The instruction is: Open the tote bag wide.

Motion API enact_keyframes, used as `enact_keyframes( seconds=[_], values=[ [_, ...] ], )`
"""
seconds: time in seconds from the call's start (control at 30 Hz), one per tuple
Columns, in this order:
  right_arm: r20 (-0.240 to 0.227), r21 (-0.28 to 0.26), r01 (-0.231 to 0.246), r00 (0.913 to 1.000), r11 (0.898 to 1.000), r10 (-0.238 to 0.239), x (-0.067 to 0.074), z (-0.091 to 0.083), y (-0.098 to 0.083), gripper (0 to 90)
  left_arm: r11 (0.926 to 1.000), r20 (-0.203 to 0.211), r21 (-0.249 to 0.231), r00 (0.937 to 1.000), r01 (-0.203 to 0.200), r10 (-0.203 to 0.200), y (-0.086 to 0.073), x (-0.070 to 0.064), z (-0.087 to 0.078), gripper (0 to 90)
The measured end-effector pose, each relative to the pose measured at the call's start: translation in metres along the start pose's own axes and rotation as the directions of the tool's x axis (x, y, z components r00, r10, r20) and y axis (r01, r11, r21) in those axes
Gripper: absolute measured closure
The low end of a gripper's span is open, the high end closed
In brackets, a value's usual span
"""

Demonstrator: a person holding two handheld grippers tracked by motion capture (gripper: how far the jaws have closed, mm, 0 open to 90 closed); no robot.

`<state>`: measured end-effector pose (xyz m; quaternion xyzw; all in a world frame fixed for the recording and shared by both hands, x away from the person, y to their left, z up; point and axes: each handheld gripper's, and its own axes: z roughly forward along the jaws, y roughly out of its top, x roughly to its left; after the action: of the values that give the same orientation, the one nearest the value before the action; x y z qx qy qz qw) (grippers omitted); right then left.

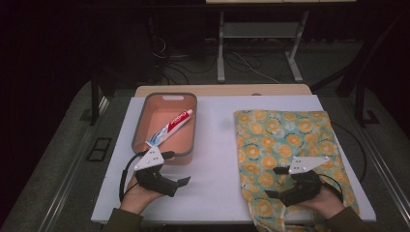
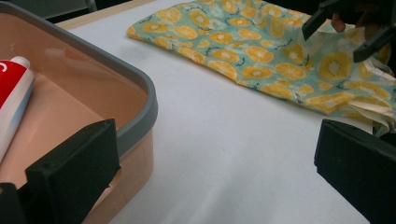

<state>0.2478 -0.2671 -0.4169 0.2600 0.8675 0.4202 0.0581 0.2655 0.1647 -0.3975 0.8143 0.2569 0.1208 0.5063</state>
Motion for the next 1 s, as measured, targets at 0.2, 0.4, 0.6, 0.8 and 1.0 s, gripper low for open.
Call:
enact_keyframes(
  seconds=[0.2, 0.4, 0.6, 0.8, 1.0],
  values=[
    [-0.050, 0.023, 0.057, 0.9972, 0.998, -0.056, 0.020, 0.014, 0.007, 15.8, 1.0000, 0.005, -0.001, 1.0000, 0.003, -0.003, 0.000, -0.001, 0.001, 0.0],
    [-0.094, 0.074, 0.093, 0.9919, 0.993, -0.086, 0.036, 0.031, 0.008, 15.9, 1.0000, 0.006, -0.002, 1.0000, 0.004, -0.004, 0.000, -0.001, 0.001, 0.0],
    [-0.109, 0.130, 0.120, 0.9883, 0.984, -0.106, 0.038, 0.044, 0.003, 28.3, 1.0000, 0.010, 0.002, 1.0000, 0.000, 0.000, 0.001, -0.002, 0.001, 0.0],
    [-0.123, 0.169, 0.181, 0.9792, 0.969, -0.162, 0.040, 0.052, 0.001, 54.7, 1.0000, 0.010, 0.002, 0.9999, 0.002, -0.002, 0.000, -0.002, 0.002, 0.0],
    [-0.099, 0.174, 0.186, 0.9804, 0.967, -0.170, 0.039, 0.054, 0.004, 84.4, 1.0000, 0.011, 0.004, 0.9999, 0.000, 0.000, 0.000, -0.002, 0.002, 0.0]
  ],
)
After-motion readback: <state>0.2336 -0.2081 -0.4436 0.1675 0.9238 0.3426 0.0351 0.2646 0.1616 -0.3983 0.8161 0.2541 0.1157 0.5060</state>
